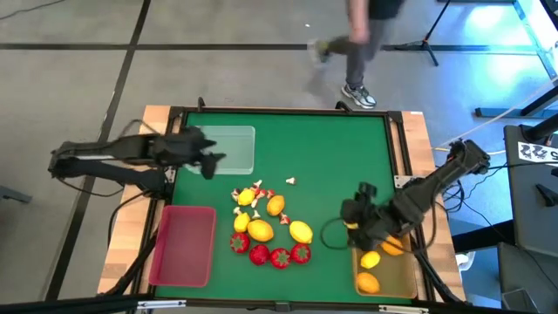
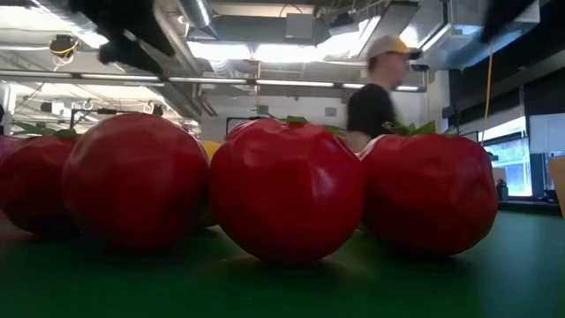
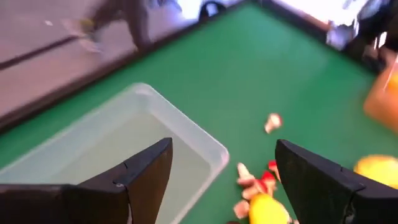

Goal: Sort produce into baskets
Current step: Put the brown mushroom into the transparent bin

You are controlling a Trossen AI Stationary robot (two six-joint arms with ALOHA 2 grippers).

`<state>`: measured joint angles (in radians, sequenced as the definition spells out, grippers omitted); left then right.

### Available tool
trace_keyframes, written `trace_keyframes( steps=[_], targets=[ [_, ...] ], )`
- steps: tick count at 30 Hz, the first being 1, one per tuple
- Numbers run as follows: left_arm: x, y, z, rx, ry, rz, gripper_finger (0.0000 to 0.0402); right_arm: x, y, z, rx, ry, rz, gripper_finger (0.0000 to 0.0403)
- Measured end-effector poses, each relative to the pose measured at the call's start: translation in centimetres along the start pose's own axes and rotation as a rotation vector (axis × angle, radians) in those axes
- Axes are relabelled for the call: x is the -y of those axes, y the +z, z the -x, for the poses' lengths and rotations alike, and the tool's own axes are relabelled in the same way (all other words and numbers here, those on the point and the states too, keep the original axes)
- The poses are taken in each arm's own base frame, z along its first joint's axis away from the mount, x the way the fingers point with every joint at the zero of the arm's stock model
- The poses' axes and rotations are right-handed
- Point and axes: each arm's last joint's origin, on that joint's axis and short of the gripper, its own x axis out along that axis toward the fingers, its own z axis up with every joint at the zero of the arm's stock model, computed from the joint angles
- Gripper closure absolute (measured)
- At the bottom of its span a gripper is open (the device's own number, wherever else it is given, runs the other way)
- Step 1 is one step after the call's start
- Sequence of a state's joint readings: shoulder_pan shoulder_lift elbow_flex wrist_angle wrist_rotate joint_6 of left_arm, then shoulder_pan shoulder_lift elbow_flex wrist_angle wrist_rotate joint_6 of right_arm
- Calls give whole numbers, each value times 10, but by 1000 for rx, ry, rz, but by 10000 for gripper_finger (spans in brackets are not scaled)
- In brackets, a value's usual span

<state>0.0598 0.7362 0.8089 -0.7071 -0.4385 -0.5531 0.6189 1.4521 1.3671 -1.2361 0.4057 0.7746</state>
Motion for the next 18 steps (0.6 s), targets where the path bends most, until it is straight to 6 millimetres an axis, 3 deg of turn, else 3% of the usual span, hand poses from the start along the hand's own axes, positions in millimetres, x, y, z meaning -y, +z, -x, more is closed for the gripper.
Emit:
trace_keyframes(
  steps=[7,13,18],
  targets=[
    [-24,-3,46,157,-109,92,123,38,35,-24,25,-54,95,150],
    [-40,-41,37,153,-151,142,123,60,49,-47,42,33,192,150],
    [-44,-62,24,187,-200,213,123,84,53,-53,108,73,196,150]
  ],
)
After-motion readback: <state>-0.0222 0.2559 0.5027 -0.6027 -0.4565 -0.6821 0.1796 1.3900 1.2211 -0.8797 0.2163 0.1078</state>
